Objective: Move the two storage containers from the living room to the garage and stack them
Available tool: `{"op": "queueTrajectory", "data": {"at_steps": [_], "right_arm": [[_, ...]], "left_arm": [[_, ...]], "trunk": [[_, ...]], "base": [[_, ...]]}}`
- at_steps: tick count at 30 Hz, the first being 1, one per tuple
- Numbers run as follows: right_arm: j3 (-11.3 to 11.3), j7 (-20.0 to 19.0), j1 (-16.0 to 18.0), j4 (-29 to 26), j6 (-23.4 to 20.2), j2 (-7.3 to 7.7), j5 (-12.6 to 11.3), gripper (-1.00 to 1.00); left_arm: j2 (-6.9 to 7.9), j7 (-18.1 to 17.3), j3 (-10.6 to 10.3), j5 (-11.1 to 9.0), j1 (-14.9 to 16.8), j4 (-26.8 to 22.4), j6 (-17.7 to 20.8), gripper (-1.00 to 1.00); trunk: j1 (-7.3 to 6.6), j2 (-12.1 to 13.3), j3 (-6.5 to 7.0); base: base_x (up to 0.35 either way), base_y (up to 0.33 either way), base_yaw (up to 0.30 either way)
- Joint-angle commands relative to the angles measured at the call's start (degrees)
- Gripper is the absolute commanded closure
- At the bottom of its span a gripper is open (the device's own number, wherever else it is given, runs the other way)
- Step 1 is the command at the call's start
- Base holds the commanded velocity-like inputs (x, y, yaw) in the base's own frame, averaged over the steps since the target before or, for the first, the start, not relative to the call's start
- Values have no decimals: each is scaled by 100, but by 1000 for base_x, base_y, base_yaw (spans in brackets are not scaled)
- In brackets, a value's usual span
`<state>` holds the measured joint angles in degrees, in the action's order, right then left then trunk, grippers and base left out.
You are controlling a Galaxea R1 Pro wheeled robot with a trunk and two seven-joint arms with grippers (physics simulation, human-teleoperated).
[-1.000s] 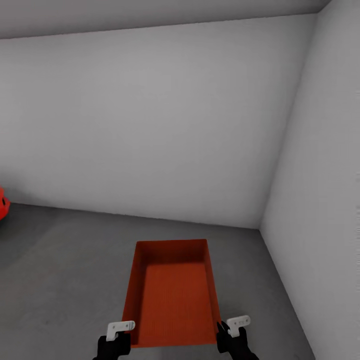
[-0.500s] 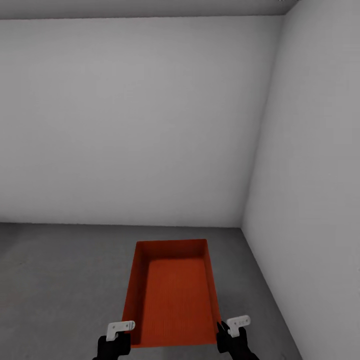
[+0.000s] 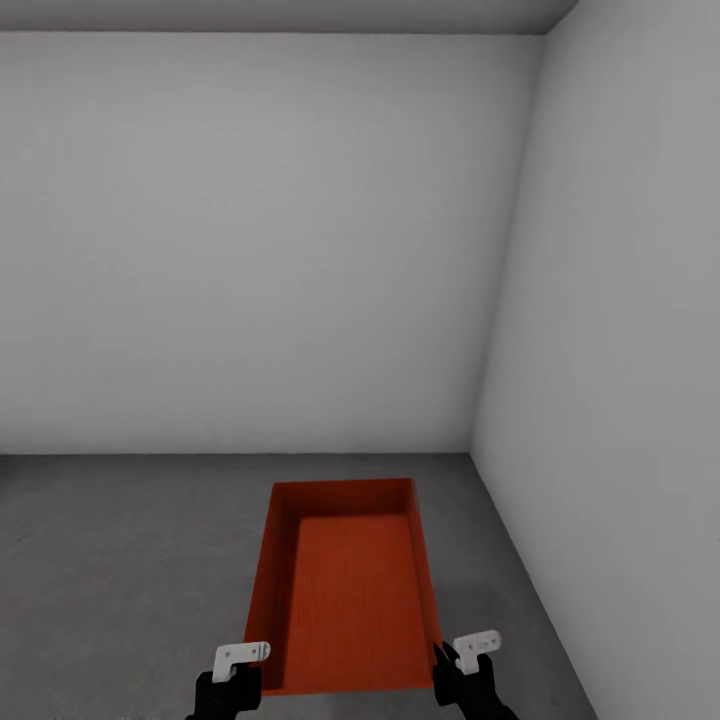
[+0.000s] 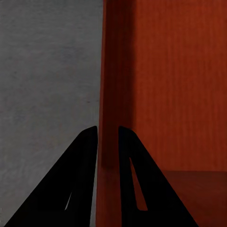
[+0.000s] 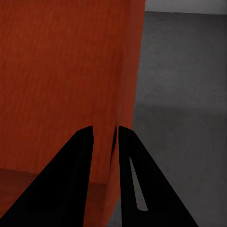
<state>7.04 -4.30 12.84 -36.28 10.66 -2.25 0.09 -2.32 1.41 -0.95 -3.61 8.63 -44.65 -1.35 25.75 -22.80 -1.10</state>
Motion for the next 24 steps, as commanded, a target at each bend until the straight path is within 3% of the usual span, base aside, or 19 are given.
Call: {"op": "queueTrajectory", "data": {"at_steps": [1, 12, 18, 24], "right_arm": [[447, -27, 0, 24, 15, -4, -19, 100], [447, -26, 0, 24, 15, -9, -18, 100], [447, -27, 0, 24, 16, -6, -18, 100], [447, -27, 0, 24, 15, -4, -21, 100]], "left_arm": [[-137, 26, -140, -17, 7, -18, -14, 100], [-130, 26, -141, -18, 7, -18, -14, 100], [-131, 26, -142, -17, 7, -18, -14, 100], [-129, 26, -139, -17, 7, -18, -6, 100]], "trunk": [[3, -12, -12], [3, -12, -12], [3, -12, -12], [3, -12, -12]], "base": [[0, 0, 204], [0, 0, 257], [22, 0, 48], [257, 0, 4]]}}
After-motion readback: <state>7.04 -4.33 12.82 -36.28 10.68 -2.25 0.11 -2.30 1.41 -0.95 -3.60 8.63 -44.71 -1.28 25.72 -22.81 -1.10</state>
